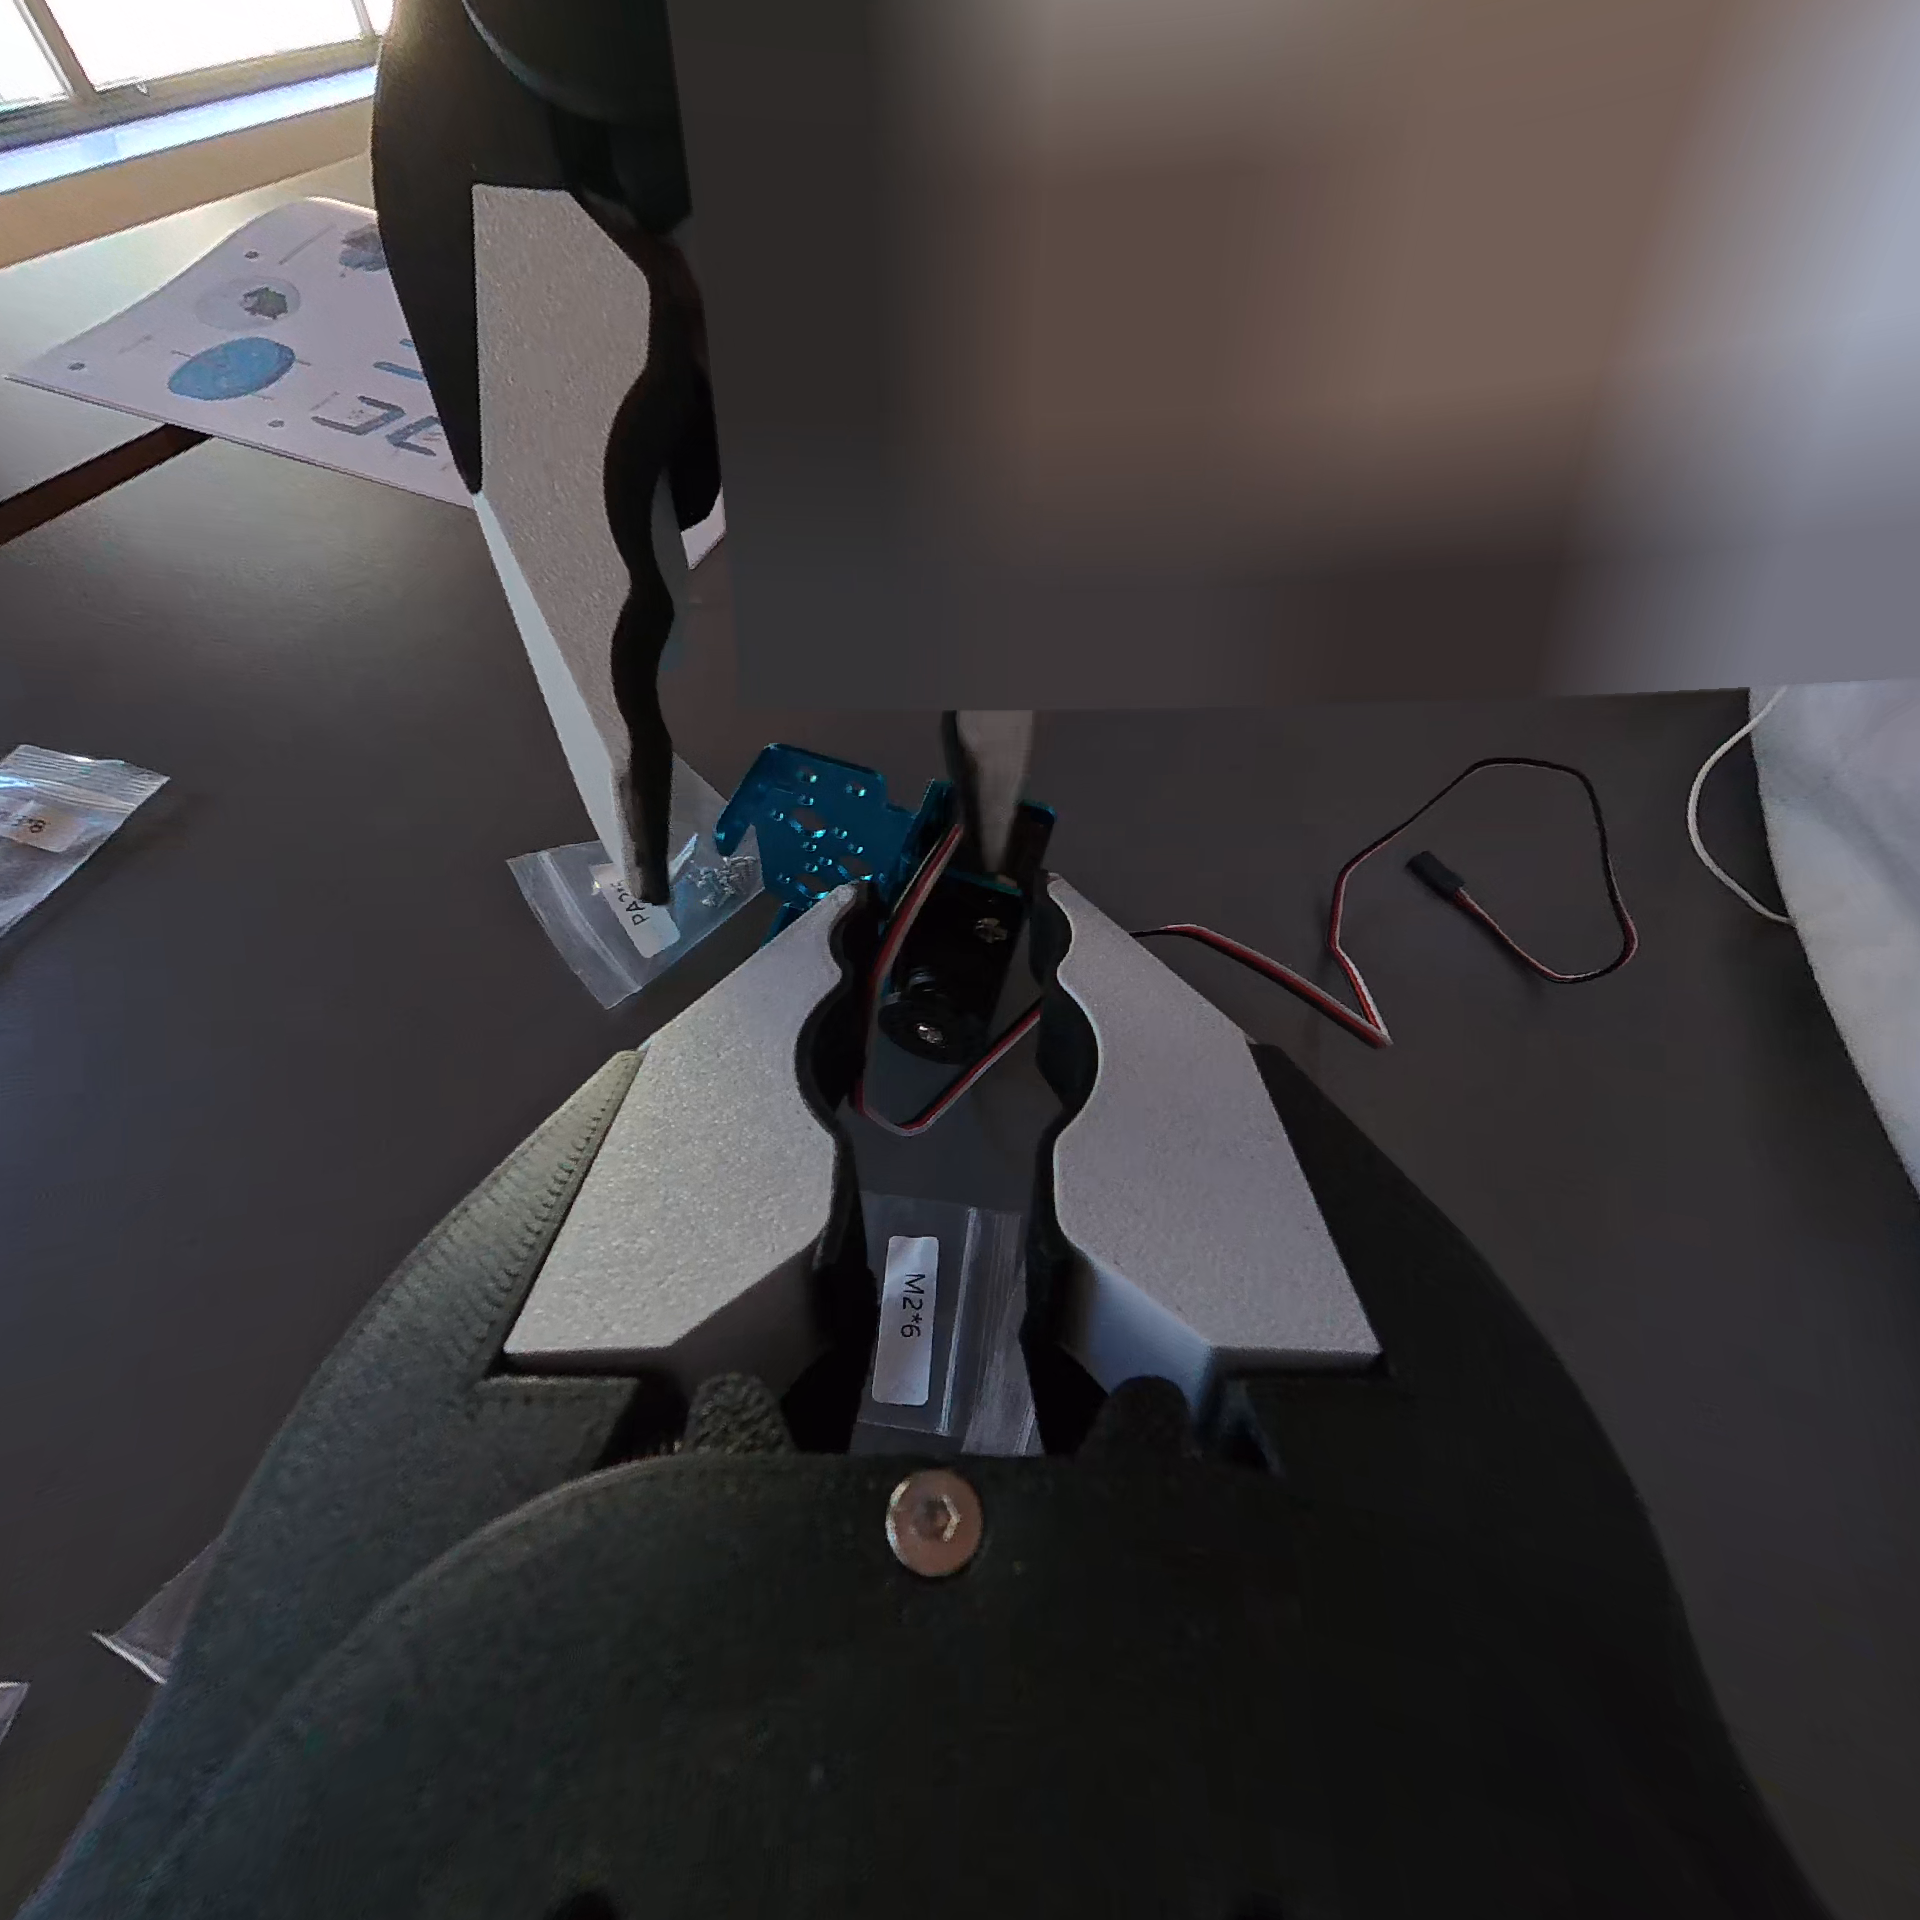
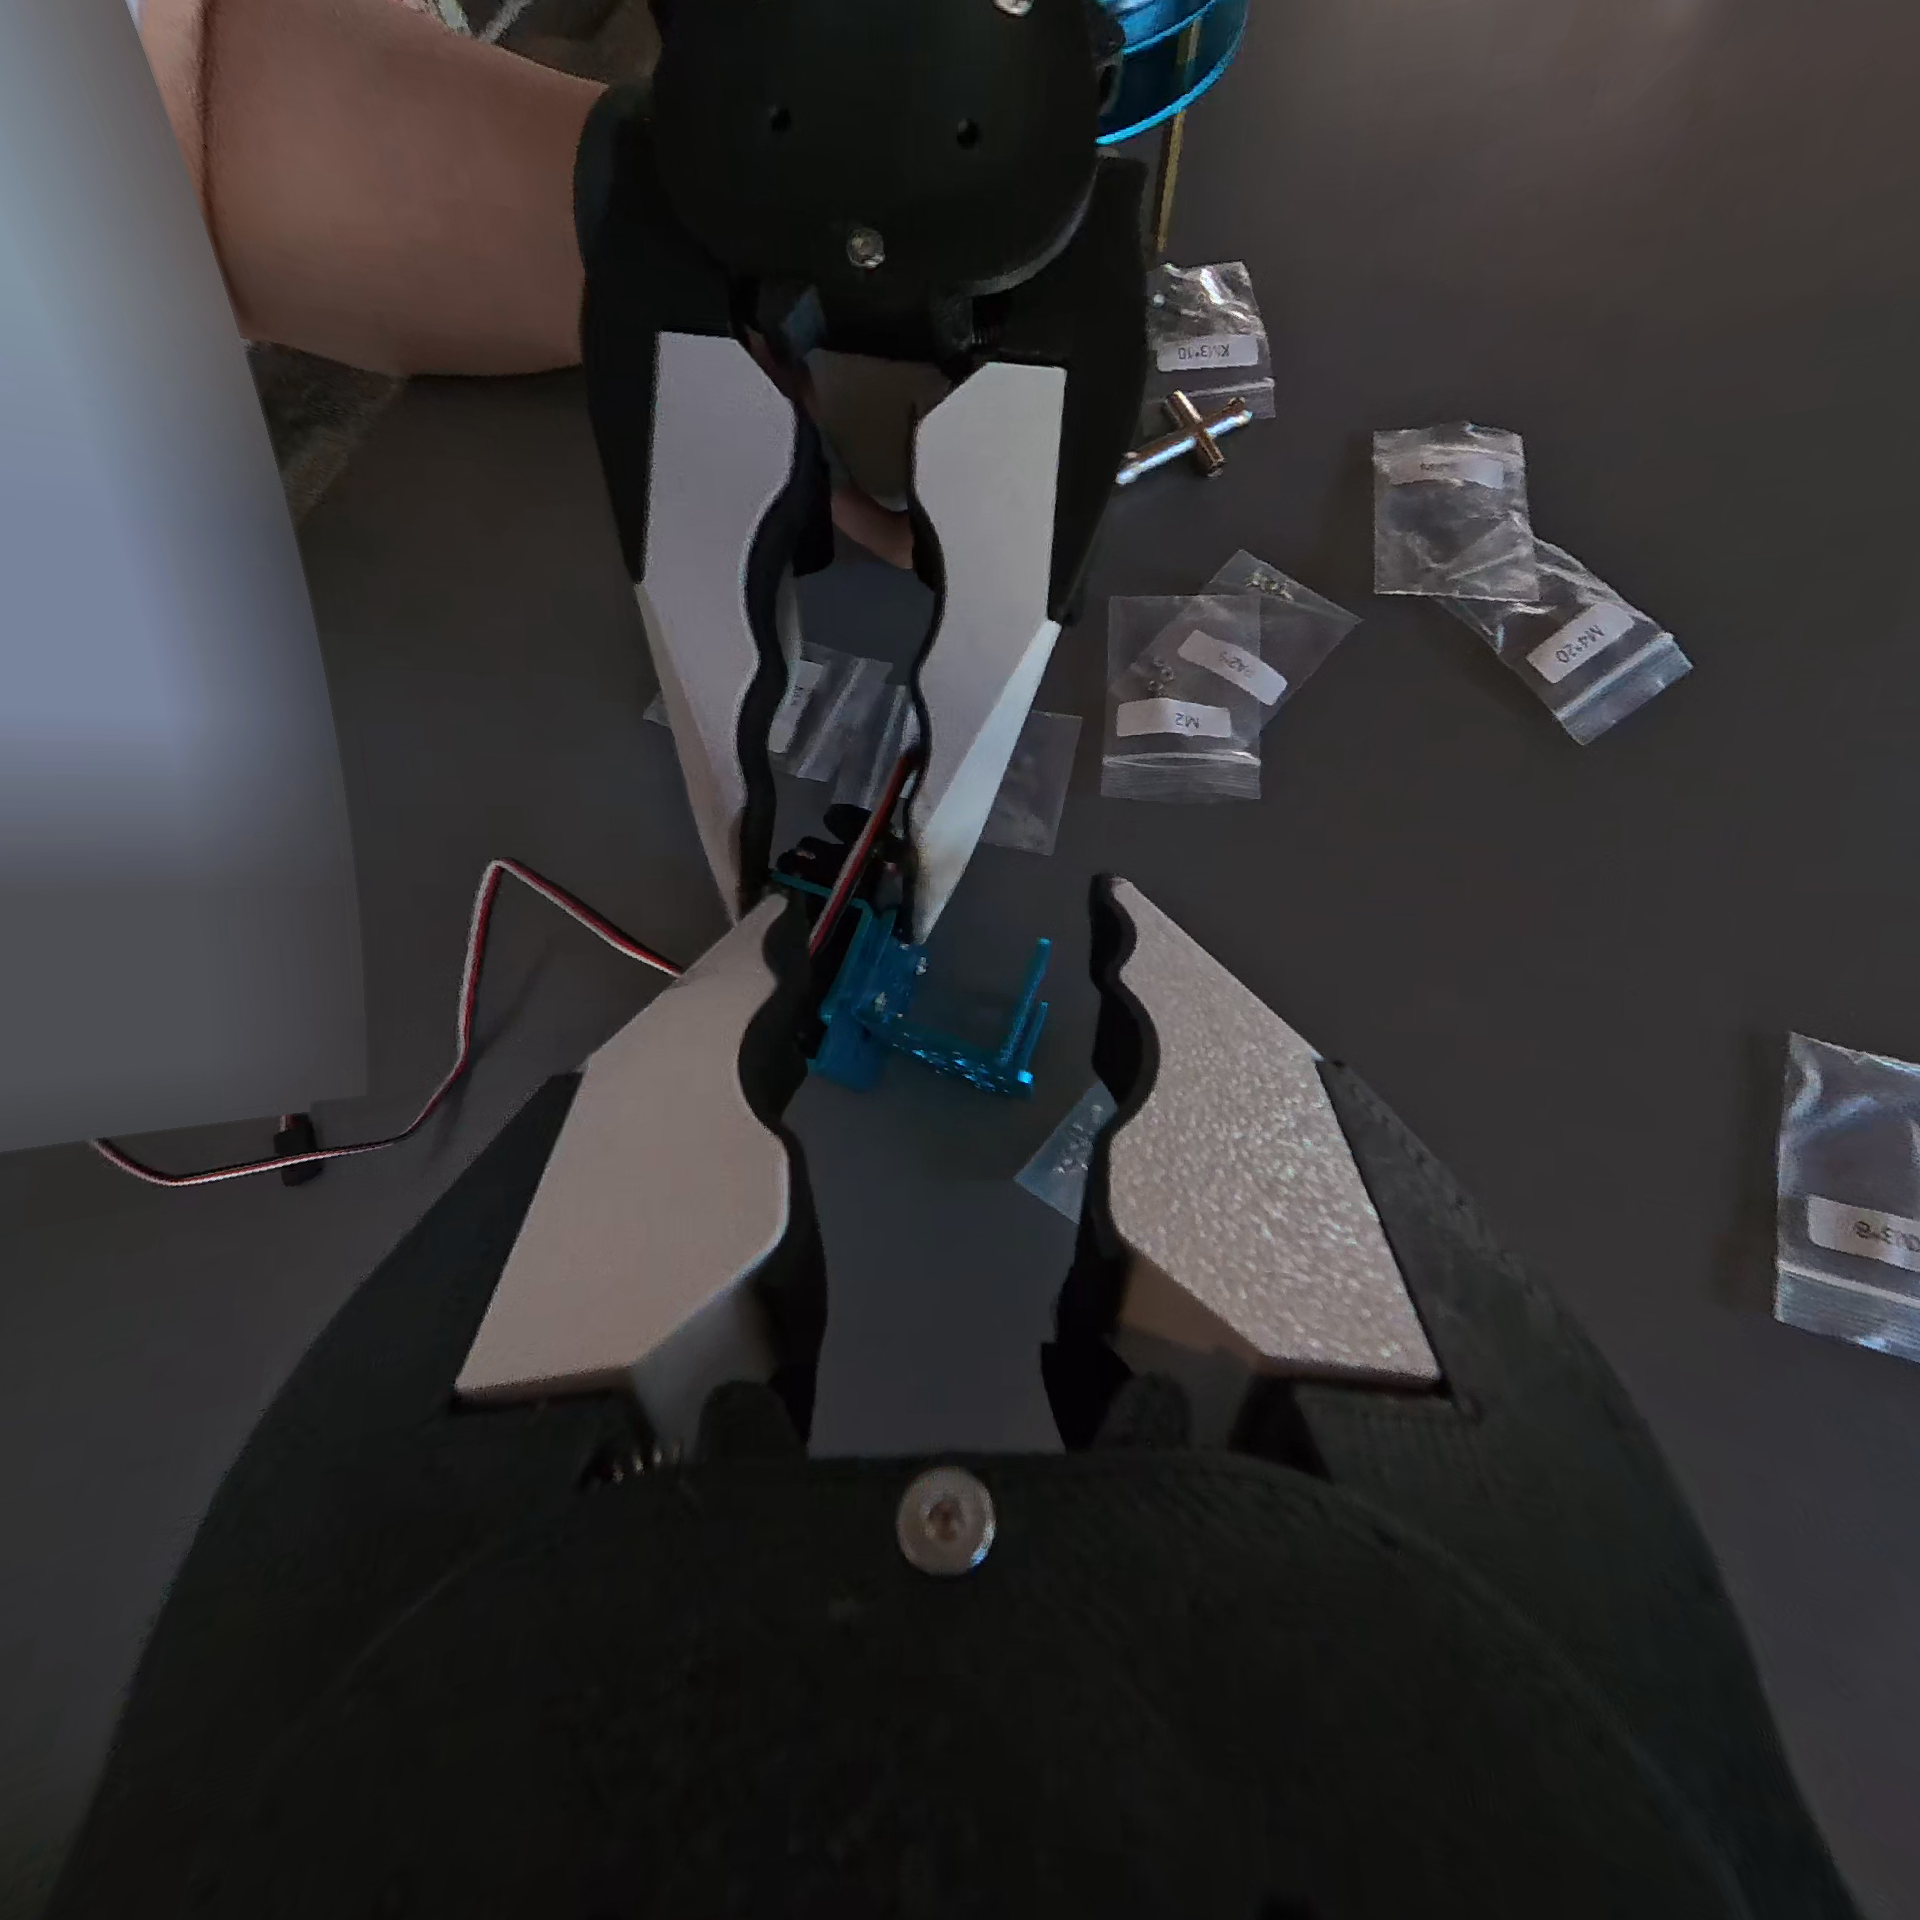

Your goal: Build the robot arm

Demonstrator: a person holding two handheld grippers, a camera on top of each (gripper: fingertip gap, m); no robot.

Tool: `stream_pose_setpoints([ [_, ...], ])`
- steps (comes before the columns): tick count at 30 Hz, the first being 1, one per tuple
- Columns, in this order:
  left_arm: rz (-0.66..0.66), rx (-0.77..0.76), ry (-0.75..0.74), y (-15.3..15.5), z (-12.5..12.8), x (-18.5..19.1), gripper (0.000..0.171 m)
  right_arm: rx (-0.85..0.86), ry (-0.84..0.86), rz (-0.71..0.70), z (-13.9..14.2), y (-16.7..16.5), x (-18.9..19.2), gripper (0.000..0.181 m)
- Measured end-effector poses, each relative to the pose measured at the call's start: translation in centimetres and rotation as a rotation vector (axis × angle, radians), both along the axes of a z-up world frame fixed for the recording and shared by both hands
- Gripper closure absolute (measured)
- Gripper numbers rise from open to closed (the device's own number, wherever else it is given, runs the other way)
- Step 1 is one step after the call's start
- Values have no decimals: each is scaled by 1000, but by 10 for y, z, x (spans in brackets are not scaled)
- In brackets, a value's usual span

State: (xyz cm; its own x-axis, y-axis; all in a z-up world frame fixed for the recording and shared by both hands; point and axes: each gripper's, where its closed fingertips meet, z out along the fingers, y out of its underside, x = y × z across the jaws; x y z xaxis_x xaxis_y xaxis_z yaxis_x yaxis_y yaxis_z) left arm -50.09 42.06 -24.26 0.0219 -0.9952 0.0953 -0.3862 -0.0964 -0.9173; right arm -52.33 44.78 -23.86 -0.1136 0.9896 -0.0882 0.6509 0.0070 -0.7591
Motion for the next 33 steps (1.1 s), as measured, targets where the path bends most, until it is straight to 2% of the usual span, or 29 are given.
stream_pose_setpoints([
  [8,-1,0,0,0,0,0,143,27,2,14,2,-1,1,127],
  [19,-1,-1,0,0,0,0,143,-66,2,-20,3,-4,-2,122],
  [33,0,1,0,0,0,0,143,-37,15,-2,2,-5,-3,125],
])
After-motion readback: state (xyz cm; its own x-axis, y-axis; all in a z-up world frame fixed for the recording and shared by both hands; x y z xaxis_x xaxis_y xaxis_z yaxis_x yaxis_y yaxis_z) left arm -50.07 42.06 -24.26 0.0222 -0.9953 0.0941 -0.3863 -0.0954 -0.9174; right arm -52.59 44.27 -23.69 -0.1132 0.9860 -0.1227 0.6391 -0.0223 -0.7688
